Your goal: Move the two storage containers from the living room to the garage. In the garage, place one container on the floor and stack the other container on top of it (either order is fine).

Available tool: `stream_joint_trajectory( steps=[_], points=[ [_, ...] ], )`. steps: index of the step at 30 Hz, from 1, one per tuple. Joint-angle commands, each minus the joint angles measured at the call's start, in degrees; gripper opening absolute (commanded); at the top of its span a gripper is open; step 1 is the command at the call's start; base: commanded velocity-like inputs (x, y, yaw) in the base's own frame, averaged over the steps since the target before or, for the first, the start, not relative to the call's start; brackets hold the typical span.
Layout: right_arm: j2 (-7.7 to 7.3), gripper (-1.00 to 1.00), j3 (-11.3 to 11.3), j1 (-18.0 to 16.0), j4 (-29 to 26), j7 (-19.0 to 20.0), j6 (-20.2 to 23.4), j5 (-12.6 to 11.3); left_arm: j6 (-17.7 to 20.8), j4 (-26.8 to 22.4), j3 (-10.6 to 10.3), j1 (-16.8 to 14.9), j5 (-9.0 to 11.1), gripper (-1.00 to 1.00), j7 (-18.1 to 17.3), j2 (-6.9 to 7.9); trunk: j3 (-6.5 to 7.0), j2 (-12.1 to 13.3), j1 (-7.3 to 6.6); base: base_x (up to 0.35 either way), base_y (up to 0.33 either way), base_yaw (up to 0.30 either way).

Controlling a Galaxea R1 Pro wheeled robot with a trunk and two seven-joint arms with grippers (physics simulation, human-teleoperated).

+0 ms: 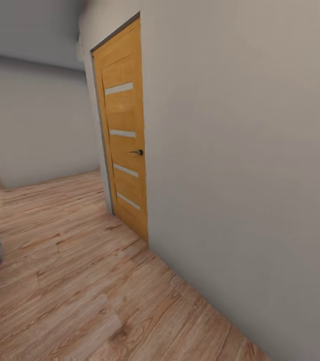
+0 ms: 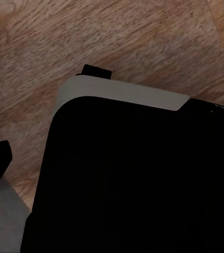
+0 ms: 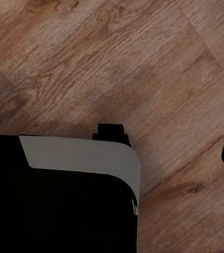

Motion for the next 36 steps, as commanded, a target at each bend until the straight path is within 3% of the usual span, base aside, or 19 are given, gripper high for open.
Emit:
stream_joint_trajectory(
  steps=[1, 25, 36],
  points=[
    [0.06, 1.00, 0.5, -0.1, 0.2, 0.1, -0.4, -0.6, -0.1, 0.0, 0.3, 0.0, 0.2, 1.00, 0.1, -0.03, -0.02, 0.0, 0.00, 0.000, 0.000, 0.276],
    [-0.20, 1.00, 0.5, -0.1, 0.2, 0.1, -0.4, -0.6, -0.2, -0.1, 0.3, 0.0, 0.2, 1.00, 0.0, -0.03, 0.64, 0.0, 0.00, 0.003, 0.000, 0.277],
    [-0.05, 1.00, 0.5, -0.1, 0.2, 0.1, -0.4, -0.6, -0.1, 0.3, 0.3, 0.0, 0.2, 1.00, 0.0, 0.16, 0.94, 0.0, 0.00, 0.255, 0.000, 0.277]
  ],
)
